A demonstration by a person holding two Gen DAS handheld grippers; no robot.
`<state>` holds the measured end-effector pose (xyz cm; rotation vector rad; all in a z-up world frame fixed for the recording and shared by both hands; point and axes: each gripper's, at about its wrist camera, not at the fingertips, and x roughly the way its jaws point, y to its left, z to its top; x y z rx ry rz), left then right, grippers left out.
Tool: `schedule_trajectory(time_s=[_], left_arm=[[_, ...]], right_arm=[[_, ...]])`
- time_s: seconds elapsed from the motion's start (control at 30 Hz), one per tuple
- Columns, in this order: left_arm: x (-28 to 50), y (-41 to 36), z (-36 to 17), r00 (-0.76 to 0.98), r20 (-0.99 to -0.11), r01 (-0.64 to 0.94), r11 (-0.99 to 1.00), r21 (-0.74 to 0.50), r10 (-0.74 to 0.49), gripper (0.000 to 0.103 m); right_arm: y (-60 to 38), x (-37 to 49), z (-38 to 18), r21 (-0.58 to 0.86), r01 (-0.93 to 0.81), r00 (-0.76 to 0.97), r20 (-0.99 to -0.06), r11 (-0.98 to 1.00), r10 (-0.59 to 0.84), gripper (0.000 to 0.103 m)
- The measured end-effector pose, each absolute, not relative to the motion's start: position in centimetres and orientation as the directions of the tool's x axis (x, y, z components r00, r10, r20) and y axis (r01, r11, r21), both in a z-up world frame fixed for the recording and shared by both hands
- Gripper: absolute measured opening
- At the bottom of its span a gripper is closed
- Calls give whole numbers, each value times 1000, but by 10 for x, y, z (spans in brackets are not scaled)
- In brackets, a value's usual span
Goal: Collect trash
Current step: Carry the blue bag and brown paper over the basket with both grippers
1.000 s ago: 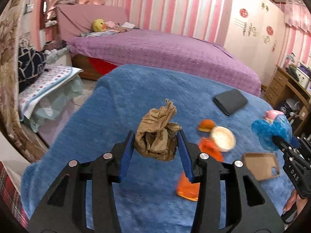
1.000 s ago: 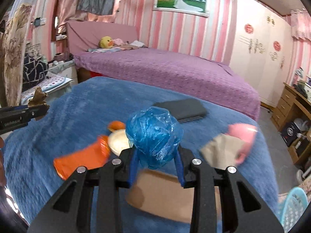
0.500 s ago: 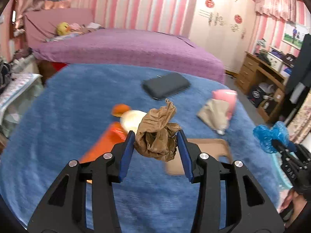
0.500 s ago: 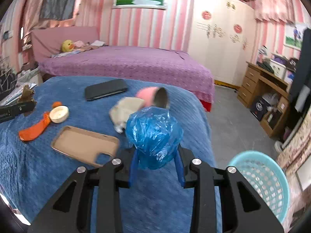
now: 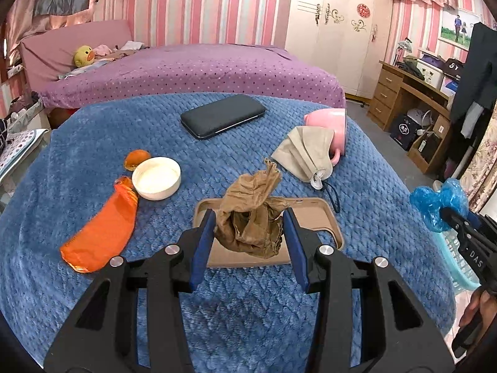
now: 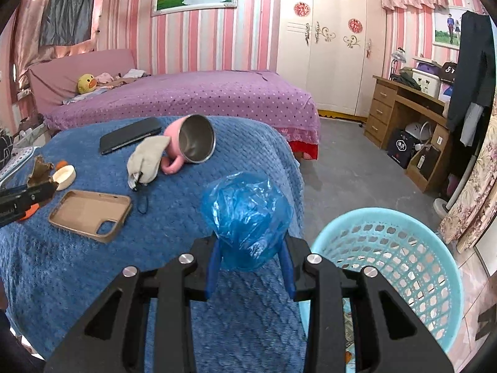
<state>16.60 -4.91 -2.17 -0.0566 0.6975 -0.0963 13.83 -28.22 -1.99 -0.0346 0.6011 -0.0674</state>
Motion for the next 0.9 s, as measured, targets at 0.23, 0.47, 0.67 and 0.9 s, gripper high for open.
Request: schedule_trajectory(time_s=[0.23, 0.47, 0.67, 0.9], left_arm=[[167, -63, -27, 760, -642, 77, 995, -69, -103, 43], [162, -87, -34, 759, -642, 108, 993, -37, -106, 43], [164, -106, -35, 756, -643, 112, 992, -63, -126, 43], [162, -154, -29, 780, -607, 179, 984, -20, -155, 43]], right_arm=[[-296, 138, -27, -63, 53, 809, -582, 997, -80, 33], [-311, 135, -23, -77, 66, 818, -567, 995, -98, 33], [-338, 132, -17, -55, 72, 825, -558, 996, -90, 33], [-379, 129, -13, -53, 123, 828, -545, 991, -132, 33]])
